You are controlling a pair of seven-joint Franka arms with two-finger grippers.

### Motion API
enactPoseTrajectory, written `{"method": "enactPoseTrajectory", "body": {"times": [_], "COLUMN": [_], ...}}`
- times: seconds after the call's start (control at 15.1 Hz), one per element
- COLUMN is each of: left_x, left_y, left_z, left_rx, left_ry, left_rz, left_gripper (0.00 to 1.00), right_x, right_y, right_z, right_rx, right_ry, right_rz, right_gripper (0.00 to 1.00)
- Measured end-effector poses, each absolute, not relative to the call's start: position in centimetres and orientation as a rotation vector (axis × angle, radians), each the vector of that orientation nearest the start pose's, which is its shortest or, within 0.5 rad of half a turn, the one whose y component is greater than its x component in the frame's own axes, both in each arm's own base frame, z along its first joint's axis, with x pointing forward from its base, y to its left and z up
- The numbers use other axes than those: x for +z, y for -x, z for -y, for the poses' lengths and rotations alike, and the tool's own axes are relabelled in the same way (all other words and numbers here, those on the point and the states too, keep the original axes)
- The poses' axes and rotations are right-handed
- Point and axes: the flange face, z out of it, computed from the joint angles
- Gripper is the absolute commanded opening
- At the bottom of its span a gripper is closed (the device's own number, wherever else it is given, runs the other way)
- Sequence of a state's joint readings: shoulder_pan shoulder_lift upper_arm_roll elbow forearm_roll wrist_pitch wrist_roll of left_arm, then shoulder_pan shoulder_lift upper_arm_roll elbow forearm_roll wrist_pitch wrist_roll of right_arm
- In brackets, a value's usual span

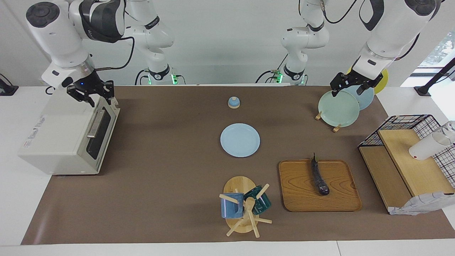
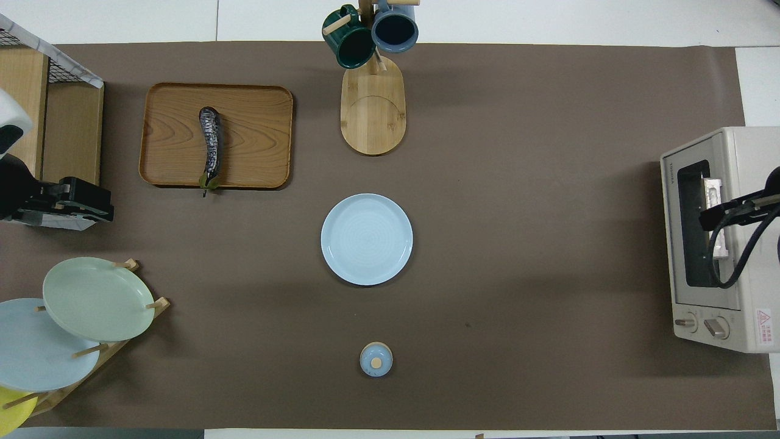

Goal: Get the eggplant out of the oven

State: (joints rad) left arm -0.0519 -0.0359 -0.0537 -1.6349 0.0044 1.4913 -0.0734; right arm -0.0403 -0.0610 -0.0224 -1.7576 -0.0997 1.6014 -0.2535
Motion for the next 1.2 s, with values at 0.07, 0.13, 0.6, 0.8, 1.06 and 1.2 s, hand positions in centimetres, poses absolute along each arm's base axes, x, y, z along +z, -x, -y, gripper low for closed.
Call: {"method": "enactPoseTrajectory", "body": {"times": [0.07, 0.13, 0.6, 0.8, 1.06, 1.2], "left_x": [60.7, 60.6, 60.6, 60.6, 60.6, 60.6], "left_y": [-53.2, -53.3, -53.8, -53.8, -53.8, -53.8], "left_z": [5.6, 5.7, 5.7, 5.7, 5.7, 5.7], "left_rx": [0.161, 0.154, 0.119, 0.12, 0.12, 0.12], "left_ry": [3.123, 3.128, 3.146, 3.147, 3.148, 3.148], "left_rz": [-0.054, -0.055, -0.05, -0.049, -0.049, -0.049], "left_gripper": [1.0, 1.0, 1.0, 1.0, 1.0, 1.0], "right_x": [57.8, 58.2, 57.0, 57.0, 58.9, 59.8], "right_y": [-53.2, -53.4, -55.3, -55.6, -54.8, -54.1], "right_z": [3.9, 3.7, 3.9, 4.2, 4.1, 3.6], "right_rx": [0.185, 0.189, 0.25, 0.266, 0.233, 0.212], "right_ry": [3.205, 3.207, 3.198, 3.196, 3.2, 3.202], "right_rz": [0.303, 0.283, 0.151, 0.141, 0.14, 0.152], "right_gripper": [1.0, 1.0, 1.0, 1.0, 1.0, 1.0]}}
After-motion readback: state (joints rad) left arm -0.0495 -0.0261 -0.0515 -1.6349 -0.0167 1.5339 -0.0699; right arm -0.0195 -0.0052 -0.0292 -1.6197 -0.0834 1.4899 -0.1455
